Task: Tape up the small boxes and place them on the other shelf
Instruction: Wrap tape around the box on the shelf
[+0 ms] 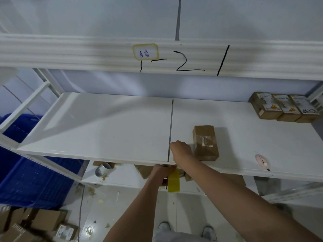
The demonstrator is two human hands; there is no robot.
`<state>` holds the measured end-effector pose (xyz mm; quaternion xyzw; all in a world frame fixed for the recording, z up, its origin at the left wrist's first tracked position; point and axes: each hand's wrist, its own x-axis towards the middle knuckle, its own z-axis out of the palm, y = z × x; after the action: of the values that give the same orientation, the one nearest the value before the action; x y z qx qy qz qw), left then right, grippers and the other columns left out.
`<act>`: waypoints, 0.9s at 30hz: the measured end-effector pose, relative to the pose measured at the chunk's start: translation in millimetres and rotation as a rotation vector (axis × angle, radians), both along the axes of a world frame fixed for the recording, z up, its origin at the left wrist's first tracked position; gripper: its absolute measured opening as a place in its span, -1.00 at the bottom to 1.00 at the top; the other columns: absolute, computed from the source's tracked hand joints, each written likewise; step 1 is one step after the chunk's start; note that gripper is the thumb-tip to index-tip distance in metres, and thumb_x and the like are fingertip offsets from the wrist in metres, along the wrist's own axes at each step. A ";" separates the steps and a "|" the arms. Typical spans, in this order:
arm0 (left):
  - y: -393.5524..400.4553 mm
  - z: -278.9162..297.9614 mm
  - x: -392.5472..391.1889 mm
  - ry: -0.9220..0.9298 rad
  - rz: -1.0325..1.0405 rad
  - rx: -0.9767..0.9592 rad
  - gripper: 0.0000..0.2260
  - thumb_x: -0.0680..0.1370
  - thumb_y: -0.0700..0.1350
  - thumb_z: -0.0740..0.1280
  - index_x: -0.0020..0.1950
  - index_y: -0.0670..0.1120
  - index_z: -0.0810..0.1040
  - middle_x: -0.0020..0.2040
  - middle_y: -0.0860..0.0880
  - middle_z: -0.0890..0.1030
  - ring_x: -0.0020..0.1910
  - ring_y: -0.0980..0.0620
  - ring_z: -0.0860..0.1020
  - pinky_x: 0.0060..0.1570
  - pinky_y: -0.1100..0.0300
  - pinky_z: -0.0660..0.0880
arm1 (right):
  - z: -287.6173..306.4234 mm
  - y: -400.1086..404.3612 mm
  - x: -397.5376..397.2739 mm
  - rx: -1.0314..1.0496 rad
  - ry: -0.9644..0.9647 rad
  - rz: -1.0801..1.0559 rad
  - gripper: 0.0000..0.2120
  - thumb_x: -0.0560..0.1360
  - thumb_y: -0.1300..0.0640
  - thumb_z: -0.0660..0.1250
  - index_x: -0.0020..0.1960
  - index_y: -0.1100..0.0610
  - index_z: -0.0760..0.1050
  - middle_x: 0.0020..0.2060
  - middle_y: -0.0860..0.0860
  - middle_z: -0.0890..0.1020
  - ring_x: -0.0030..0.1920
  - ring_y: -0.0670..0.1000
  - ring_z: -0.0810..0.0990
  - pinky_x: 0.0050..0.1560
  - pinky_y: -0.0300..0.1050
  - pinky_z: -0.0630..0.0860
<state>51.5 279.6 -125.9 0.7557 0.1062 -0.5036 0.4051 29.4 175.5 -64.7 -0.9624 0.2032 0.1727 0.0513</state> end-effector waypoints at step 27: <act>-124.2 77.7 -65.8 -0.274 -0.624 0.189 -0.81 0.63 -0.16 0.25 -0.08 -0.22 0.58 -0.34 -0.09 0.63 -0.62 0.07 0.47 -0.45 0.27 0.49 | -7.5 -101.9 -188.5 0.492 -0.503 -0.680 -0.58 0.59 0.17 0.27 -0.42 0.10 0.29 -0.51 -0.05 0.40 -0.46 -0.12 0.36 -0.40 -0.26 0.21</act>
<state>-14.3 155.4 -48.2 0.8464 -0.1389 -0.4849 0.1706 -159.1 73.6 -72.2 -0.8129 0.4404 -0.0487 0.3780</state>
